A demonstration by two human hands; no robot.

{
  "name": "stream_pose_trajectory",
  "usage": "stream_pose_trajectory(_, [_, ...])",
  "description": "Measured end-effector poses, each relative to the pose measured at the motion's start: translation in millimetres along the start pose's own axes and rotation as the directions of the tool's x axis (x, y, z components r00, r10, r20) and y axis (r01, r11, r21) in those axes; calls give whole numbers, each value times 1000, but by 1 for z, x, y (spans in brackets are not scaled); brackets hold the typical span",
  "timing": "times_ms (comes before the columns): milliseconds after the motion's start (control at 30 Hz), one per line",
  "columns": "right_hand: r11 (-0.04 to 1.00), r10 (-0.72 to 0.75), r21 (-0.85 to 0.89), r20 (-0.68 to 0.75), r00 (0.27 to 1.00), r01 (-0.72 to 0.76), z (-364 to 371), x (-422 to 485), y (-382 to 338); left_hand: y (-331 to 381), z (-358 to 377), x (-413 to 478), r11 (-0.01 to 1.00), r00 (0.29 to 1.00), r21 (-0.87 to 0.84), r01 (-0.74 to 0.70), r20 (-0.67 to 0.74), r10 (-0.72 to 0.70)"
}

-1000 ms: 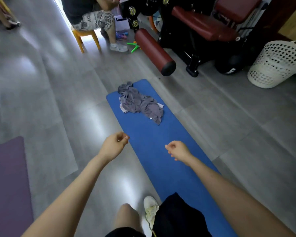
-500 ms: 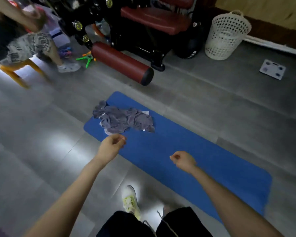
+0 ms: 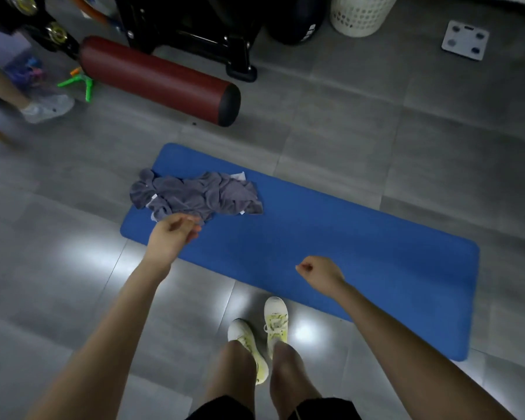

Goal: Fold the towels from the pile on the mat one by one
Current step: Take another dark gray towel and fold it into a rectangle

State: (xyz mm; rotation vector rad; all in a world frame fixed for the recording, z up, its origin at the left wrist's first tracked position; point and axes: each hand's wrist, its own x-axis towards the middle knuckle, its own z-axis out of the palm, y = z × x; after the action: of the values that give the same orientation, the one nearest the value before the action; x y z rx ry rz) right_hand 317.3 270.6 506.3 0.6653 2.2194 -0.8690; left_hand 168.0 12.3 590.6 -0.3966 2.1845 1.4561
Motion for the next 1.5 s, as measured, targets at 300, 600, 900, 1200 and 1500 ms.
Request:
stream_pose_trajectory(300, [990,109,94,-56,992,-103,56,150,30,-115,66,138,993,993,26,117,-27,-117])
stream_pose_trajectory(600, [994,59,93,-105,993,-50,167,367,77,-294,118,331,541,826,701,-465,124,550])
stream_pose_trajectory(900, [942,-136,248,-334,933,226,257,547,79,-390,133,527,119,519,899,-421,131,845])
stream_pose_trajectory(1200, [926,-259,161,-387,885,341,297,592,68,-382,134,611,120,800,980,-157,55,598])
stream_pose_trajectory(1500, [910,-267,153,-498,825,386,291,526,73,-354,104,562,-61,214,897,-439,170,962])
